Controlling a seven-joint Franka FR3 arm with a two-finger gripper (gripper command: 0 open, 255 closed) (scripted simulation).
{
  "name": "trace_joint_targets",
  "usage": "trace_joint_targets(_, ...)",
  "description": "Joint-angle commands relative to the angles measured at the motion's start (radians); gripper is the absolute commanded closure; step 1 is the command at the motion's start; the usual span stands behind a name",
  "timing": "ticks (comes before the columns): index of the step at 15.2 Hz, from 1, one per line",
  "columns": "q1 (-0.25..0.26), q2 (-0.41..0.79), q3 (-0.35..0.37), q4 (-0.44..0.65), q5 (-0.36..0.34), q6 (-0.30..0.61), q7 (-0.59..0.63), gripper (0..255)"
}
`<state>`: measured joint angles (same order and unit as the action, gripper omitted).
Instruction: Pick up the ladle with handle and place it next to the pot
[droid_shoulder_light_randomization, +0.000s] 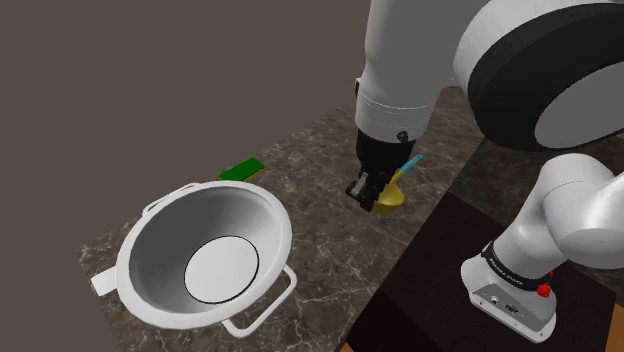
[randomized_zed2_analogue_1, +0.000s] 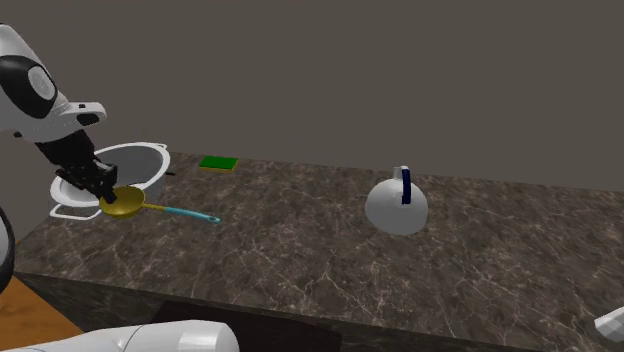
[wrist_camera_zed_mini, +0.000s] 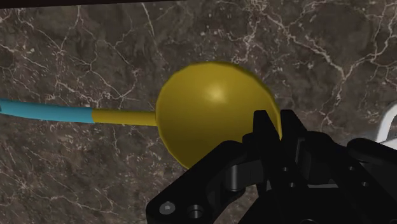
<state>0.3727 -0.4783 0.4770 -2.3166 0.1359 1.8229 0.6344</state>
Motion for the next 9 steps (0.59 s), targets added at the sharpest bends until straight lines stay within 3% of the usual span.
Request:
trace_joint_targets(1, 0.024, -0.013, 0.035, -0.004, 0.024, -0.006, 0.048, 255)
trace_joint_targets(4, 0.051, -0.014, 0.086, 0.009, 0.051, -0.017, 0.114, 255)
trace_joint_targets(9, 0.052, -0.001, 0.102, -0.047, 0.056, 0.053, 0.119, 255)
